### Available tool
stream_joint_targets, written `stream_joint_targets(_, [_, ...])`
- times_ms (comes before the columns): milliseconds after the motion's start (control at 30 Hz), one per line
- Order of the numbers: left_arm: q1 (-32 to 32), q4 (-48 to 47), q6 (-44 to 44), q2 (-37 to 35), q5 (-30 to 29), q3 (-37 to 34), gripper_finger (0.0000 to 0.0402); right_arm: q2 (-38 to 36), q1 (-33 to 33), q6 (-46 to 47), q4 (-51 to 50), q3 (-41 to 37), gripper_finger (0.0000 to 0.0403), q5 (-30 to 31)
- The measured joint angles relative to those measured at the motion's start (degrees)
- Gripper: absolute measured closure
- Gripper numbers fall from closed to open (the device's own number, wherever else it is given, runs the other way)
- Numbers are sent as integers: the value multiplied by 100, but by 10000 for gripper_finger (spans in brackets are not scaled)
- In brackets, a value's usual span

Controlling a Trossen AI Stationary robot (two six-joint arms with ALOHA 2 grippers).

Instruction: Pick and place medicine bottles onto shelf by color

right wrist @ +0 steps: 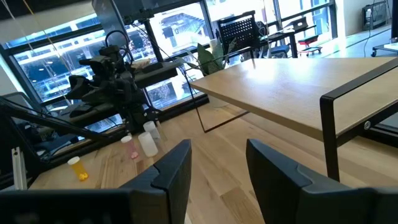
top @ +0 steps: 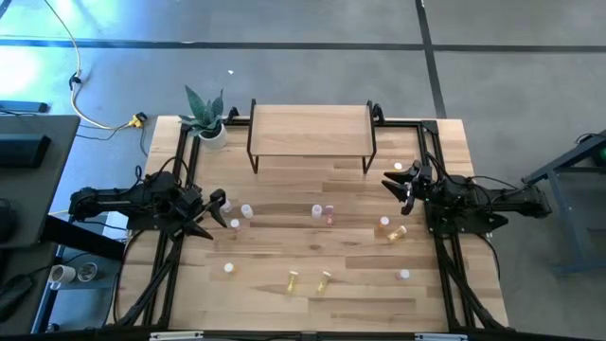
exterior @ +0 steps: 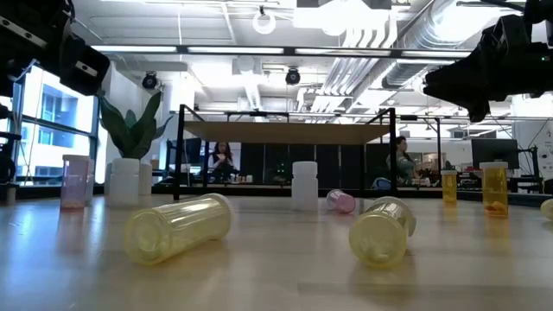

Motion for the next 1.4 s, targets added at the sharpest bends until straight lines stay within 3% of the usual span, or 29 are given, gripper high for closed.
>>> stream_joint_targets(600, [-1,0,-1981,-1,-132,0,179,0,0,1,0,-1,257,0])
stream_joint_targets(733, [0,0,-2761,0,-925,0,179,-1,0,0,0,0,257,0])
stream_joint_targets(933, [2,0,-2995,0,-2459,0,179,0,0,1,0,-1,257,0])
stream_joint_targets(1233, [0,0,-3055,0,-3557,0,179,0,0,1,0,-1,257,0])
stream_joint_targets(1400, [2,96,-2805,0,-4448,-2,179,0,0,0,0,-1,257,0])
